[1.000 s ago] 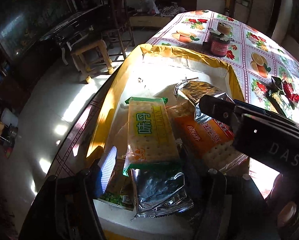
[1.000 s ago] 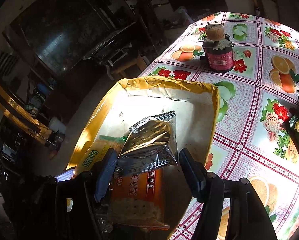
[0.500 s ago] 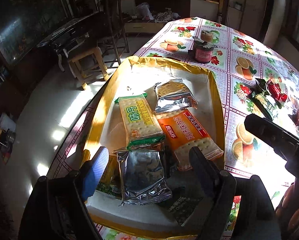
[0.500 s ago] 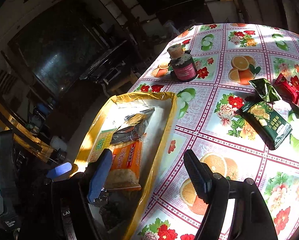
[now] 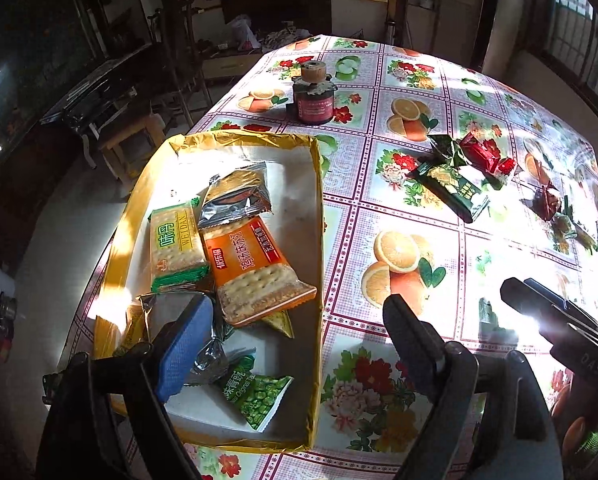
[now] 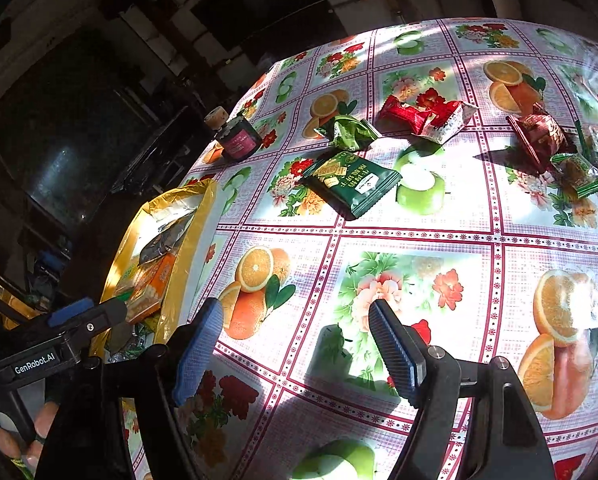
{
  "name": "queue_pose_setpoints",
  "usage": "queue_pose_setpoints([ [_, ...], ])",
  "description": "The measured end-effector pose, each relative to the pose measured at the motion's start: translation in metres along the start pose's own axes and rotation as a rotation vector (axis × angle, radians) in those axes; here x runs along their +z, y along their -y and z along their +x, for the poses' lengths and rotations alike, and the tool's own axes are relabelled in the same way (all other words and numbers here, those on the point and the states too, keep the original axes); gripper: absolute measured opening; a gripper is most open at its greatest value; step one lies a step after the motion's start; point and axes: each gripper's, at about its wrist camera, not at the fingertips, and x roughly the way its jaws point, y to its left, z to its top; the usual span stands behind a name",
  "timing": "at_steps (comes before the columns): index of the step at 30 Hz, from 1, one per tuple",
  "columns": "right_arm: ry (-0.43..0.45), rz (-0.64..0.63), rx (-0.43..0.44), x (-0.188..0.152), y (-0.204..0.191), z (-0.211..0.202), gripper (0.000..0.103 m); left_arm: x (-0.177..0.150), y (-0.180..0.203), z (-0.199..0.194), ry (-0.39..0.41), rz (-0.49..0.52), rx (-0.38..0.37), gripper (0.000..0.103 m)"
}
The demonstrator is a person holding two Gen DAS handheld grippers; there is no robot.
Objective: Organize snacks
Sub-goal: 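Move both tools away from the tray toward the remaining packets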
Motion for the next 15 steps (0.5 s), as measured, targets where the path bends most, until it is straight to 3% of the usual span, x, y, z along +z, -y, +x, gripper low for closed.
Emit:
queue_pose_setpoints([
  [15, 0.107, 0.114, -0.137, -0.011, 0.093, -0.081, 0.080, 0.002, 0.080, 0.011, -0.059, 0.051, -0.091, 0.087],
])
